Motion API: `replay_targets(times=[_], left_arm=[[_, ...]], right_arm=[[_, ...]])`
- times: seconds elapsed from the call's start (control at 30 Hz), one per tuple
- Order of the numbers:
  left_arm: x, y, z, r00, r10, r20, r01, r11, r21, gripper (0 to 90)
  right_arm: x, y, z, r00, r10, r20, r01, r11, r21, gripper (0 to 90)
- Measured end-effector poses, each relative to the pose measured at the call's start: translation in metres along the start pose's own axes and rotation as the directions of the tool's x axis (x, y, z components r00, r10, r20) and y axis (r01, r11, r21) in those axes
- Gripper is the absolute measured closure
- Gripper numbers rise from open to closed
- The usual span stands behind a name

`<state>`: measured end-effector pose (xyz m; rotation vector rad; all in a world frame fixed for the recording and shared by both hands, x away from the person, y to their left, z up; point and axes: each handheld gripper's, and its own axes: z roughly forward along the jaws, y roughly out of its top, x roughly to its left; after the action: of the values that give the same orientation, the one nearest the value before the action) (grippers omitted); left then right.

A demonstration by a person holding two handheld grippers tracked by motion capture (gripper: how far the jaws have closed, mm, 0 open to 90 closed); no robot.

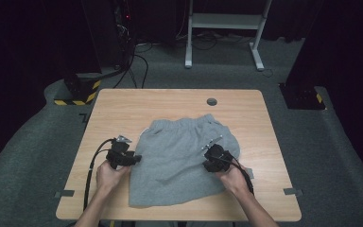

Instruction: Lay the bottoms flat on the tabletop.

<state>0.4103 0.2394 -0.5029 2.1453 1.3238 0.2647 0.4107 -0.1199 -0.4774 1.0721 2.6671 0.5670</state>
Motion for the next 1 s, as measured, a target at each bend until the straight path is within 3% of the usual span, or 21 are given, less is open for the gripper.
replay_targets(times=[0.1, 0.17, 0.23, 0.4, 0.57, 0.77, 0.87, 1.0], left_arm=[[0.000, 0.000, 0.002, 1.0000, -0.001, 0.000, 0.001, 1.0000, -0.004, 68.1], [0.001, 0.001, 0.002, 0.9999, -0.001, 0.017, 0.001, 1.0000, 0.006, 80.5], [0.002, 0.001, 0.002, 0.9997, -0.013, 0.023, 0.012, 0.9998, 0.016, 85.2], [0.003, 0.001, -0.003, 0.9998, -0.008, 0.019, 0.007, 0.9985, 0.054, 86.1], [0.000, -0.001, -0.007, 0.9999, 0.010, 0.004, -0.010, 0.9963, 0.085, 86.2], [-0.002, 0.000, -0.006, 1.0000, -0.003, 0.006, 0.002, 0.9963, 0.086, 85.6], [-0.002, 0.001, -0.006, 0.9999, -0.013, 0.004, 0.013, 0.9976, 0.068, 79.1], [-0.001, 0.000, -0.007, 0.9997, -0.003, -0.023, 0.004, 0.9984, 0.056, 86.4]], right_arm=[[0.005, 0.004, 0.007, 1.0000, -0.003, 0.008, 0.003, 1.000, 0.002, 61.3], [0.007, 0.005, 0.013, 0.9999, -0.005, 0.012, 0.004, 1.000, 0.017, 71.9], [0.005, 0.006, 0.015, 1.0000, -0.010, 0.001, 0.010, 1.000, 0.021, 88.0], [0.003, 0.001, 0.011, 0.9994, -0.034, 0.002, 0.034, 0.999, 0.032, 90.0], [-0.005, -0.005, 0.006, 0.9998, -0.020, 0.006, 0.020, 1.000, 0.016, 90.0], [-0.009, -0.010, -0.001, 0.9997, -0.024, 0.001, 0.024, 1.000, -0.013, 90.0], [-0.007, -0.011, -0.004, 0.9996, -0.029, -0.002, 0.029, 0.999, -0.035, 90.0], [-0.010, -0.012, -0.003, 0.9998, -0.018, 0.007, 0.018, 0.999, -0.046, 90.0]])
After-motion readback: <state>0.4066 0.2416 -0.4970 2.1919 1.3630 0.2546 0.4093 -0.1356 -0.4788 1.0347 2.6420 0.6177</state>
